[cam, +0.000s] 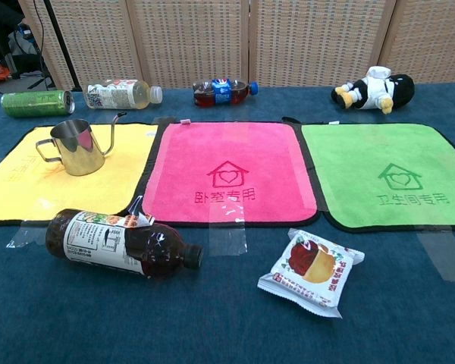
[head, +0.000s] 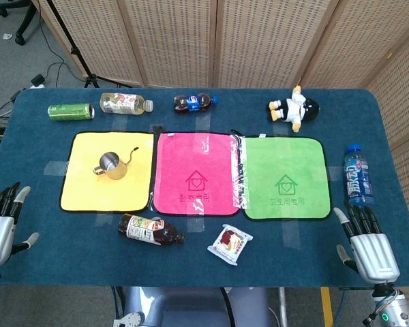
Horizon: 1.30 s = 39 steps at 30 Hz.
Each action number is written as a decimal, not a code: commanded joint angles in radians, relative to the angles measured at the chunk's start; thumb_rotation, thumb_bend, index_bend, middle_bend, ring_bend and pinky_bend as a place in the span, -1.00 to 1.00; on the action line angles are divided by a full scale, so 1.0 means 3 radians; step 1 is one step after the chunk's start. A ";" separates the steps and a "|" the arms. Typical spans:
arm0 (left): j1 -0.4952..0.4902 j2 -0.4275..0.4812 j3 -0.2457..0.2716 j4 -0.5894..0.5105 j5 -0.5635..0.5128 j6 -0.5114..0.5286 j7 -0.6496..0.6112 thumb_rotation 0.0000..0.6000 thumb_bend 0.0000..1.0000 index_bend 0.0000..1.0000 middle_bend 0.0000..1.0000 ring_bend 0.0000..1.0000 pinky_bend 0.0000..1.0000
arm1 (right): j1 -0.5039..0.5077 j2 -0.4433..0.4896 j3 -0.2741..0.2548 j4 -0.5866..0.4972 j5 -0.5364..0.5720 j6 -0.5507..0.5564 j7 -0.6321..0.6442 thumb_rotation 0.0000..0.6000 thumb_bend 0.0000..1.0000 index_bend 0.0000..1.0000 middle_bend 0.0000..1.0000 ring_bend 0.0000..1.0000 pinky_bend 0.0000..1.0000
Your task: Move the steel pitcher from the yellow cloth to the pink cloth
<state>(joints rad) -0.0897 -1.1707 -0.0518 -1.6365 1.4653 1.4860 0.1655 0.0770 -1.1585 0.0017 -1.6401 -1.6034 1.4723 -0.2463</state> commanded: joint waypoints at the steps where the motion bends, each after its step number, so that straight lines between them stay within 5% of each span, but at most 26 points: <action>1: -0.0003 -0.0006 -0.0004 0.0004 -0.0010 -0.0004 0.0012 1.00 -0.67 -1.00 -1.00 -1.00 -1.00 | 0.0008 0.0001 0.0003 0.0002 0.0012 -0.0019 -0.0005 1.00 -0.18 -1.00 -1.00 -1.00 -1.00; 28: -0.0021 0.0044 0.0010 -0.0010 -0.0053 -0.0092 -0.0120 1.00 -0.67 -1.00 -1.00 -1.00 -1.00 | 0.0021 -0.0050 -0.0018 0.0004 0.0040 -0.0083 -0.0103 1.00 -0.18 -1.00 -1.00 -1.00 -1.00; 39: -0.0056 0.0118 -0.0008 -0.0232 -0.0216 -0.0308 -0.0602 1.00 -0.66 -1.00 -1.00 -1.00 -1.00 | -0.0007 -0.0010 -0.0013 -0.0007 0.0014 -0.0005 -0.0053 1.00 -0.18 -1.00 -1.00 -1.00 -1.00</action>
<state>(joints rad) -0.1036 -1.1399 -0.0495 -1.6846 1.4199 1.4123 0.0222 0.0759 -1.1626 -0.0023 -1.6424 -1.5994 1.4696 -0.2636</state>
